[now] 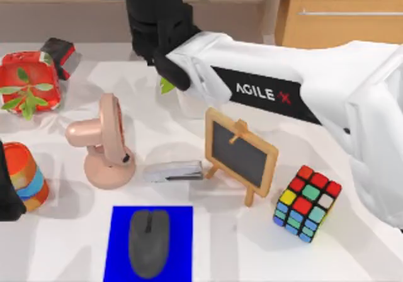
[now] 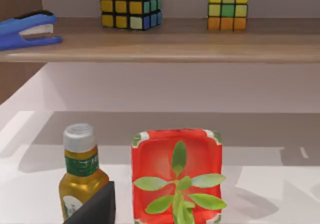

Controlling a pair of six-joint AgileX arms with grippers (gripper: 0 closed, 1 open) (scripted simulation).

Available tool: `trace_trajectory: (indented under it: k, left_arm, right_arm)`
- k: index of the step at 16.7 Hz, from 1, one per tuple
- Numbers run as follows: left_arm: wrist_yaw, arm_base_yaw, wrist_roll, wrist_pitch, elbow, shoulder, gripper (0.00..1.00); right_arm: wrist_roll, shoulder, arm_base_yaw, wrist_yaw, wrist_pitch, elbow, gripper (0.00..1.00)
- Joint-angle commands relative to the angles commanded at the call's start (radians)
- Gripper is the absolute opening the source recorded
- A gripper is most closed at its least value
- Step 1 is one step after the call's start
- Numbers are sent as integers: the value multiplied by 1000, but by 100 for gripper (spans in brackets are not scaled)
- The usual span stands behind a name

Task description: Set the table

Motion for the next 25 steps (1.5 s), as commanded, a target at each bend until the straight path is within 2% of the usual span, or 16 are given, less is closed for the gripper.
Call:
trace_trajectory:
  k: [12,25]
  left_arm:
    - [0,0,0,0,0,0,100]
    - [0,0,0,0,0,0,100]
  right_arm:
    - [-1,71,-26,-25,-61,133,100]
    - [-1,71,-26,-25,-61,133,2]
